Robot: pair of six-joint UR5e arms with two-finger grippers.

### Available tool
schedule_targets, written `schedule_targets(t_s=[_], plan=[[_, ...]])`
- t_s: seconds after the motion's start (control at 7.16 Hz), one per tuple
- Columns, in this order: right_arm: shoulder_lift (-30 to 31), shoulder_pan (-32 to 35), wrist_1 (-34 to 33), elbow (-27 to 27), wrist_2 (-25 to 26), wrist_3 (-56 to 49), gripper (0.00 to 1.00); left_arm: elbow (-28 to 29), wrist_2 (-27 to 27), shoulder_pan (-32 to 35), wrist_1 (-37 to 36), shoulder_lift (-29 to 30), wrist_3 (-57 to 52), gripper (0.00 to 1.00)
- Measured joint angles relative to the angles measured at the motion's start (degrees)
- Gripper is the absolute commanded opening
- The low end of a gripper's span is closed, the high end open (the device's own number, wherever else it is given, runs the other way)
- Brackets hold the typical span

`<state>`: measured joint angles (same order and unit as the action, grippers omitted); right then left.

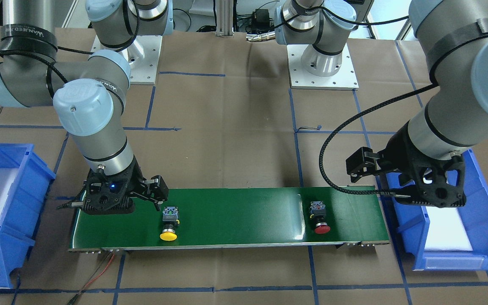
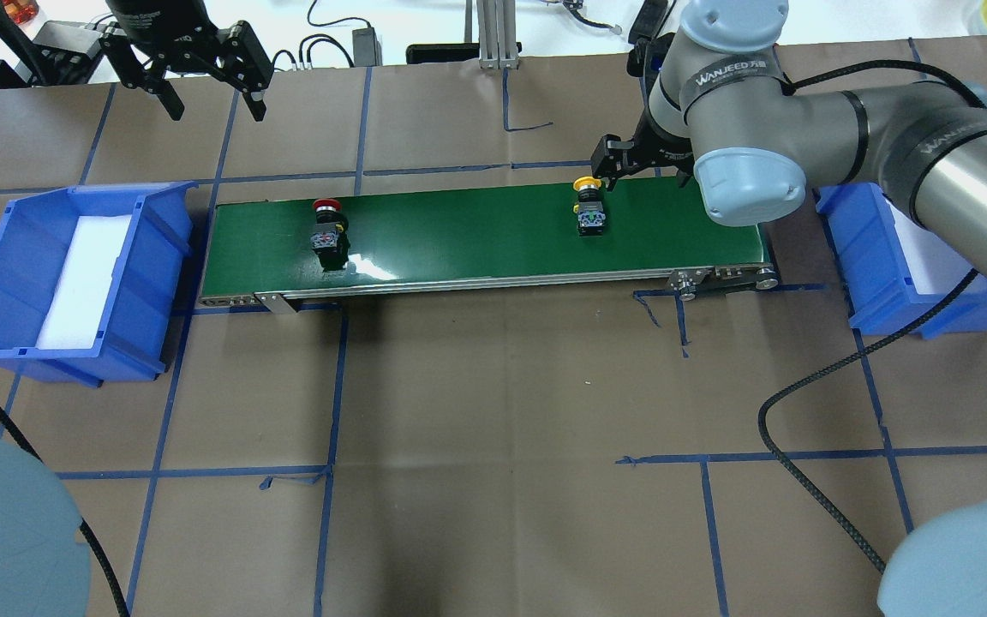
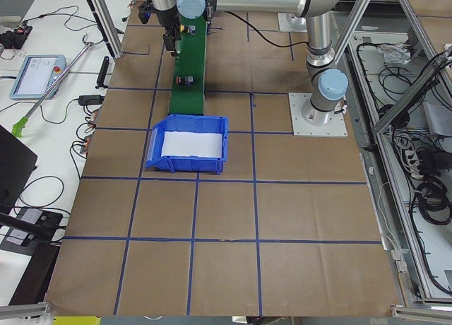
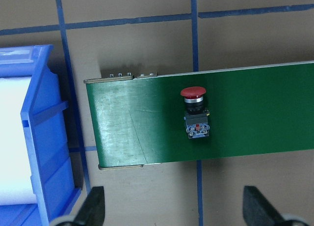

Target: Transport two buttons from left to right

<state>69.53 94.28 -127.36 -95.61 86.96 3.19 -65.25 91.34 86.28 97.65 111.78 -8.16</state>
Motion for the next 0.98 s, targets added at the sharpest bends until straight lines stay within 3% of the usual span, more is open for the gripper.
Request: schedule_targets(t_s=[0.42,0.84,0.98], plan=[[-2.3,-0.1,-0.6,0.4,-1.9,1.0,1.0,-0.8,-0.5,1.1,0.2,-1.0,0.5,1.0],[-4.6,-0.1,-0.8,0.6,-2.0,1.4,1.0,-7.0,-0.4,1.0,-0.6,-4.9,0.6,1.0],[-5.5,-0.1,-1.1,0.6,-1.8,1.3,0.94,-8.7,-0.4,0.9,-1.0,-5.9,0.5,1.0]])
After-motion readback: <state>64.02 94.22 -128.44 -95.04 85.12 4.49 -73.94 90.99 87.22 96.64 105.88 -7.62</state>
